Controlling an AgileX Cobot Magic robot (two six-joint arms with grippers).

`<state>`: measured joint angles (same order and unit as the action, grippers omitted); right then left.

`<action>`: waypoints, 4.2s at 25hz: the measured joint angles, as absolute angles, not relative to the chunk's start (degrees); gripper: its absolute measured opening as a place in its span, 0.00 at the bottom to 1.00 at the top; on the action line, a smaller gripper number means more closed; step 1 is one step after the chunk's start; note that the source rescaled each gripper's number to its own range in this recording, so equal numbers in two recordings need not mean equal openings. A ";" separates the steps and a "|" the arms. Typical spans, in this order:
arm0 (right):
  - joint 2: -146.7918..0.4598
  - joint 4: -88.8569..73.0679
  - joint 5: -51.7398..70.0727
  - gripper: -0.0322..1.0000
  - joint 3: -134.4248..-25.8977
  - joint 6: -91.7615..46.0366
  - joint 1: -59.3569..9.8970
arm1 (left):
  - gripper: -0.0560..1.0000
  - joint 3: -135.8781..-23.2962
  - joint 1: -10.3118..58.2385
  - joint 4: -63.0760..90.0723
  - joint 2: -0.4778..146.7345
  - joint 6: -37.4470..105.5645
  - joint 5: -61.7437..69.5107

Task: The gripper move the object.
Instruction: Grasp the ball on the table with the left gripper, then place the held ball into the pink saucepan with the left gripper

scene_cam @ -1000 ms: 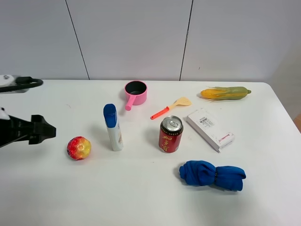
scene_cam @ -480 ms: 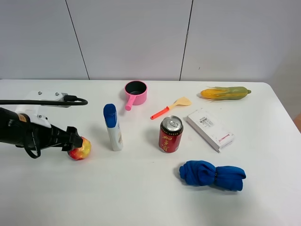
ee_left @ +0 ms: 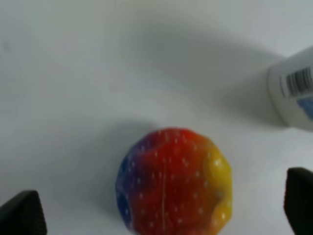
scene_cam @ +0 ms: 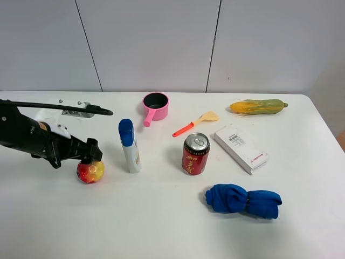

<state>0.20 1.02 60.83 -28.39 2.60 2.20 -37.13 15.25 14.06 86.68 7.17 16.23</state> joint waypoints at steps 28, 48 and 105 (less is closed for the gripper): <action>0.20 1.02 60.83 1.00 -28.39 2.60 2.20 | 0.05 -37.55 15.36 17.80 99.81 7.83 10.96; 0.20 0.96 60.83 1.00 -28.39 2.60 2.20 | 0.08 -58.30 8.89 13.30 85.22 11.70 19.27; 0.20 0.96 60.83 1.00 -28.39 2.60 2.20 | 0.08 -101.81 23.08 20.38 131.61 22.22 20.04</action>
<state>0.20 0.96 60.83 -28.39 2.60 2.20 -101.81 23.08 20.38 131.61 22.22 20.04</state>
